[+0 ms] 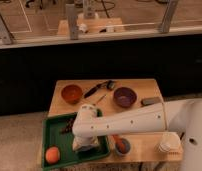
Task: Wipe tray with sponge
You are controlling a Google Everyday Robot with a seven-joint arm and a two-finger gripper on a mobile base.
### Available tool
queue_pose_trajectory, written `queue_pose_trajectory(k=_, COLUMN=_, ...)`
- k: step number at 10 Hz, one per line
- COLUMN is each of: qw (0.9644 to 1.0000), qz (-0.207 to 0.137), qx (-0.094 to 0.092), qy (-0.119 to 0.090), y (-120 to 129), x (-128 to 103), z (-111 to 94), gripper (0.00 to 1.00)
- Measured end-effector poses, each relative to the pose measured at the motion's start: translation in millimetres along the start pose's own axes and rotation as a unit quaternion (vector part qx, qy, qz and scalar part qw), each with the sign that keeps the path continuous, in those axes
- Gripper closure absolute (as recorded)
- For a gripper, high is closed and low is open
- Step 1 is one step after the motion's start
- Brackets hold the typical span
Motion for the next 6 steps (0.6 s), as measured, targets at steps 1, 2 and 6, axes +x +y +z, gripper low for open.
queue_pose_trajectory(k=1, qw=1.0, qz=0.007, qx=-0.002, qy=0.002, y=4, x=6, z=2, gripper=1.0)
queue_pose_trajectory(k=2, qw=0.9999, qz=0.015, qx=-0.004, qy=0.005, y=10, x=14, z=5, gripper=1.0)
queue_pose_trajectory(k=6, qw=0.9996, qz=0.018, qx=-0.002, qy=0.021, y=-11, x=53, z=15, gripper=1.0)
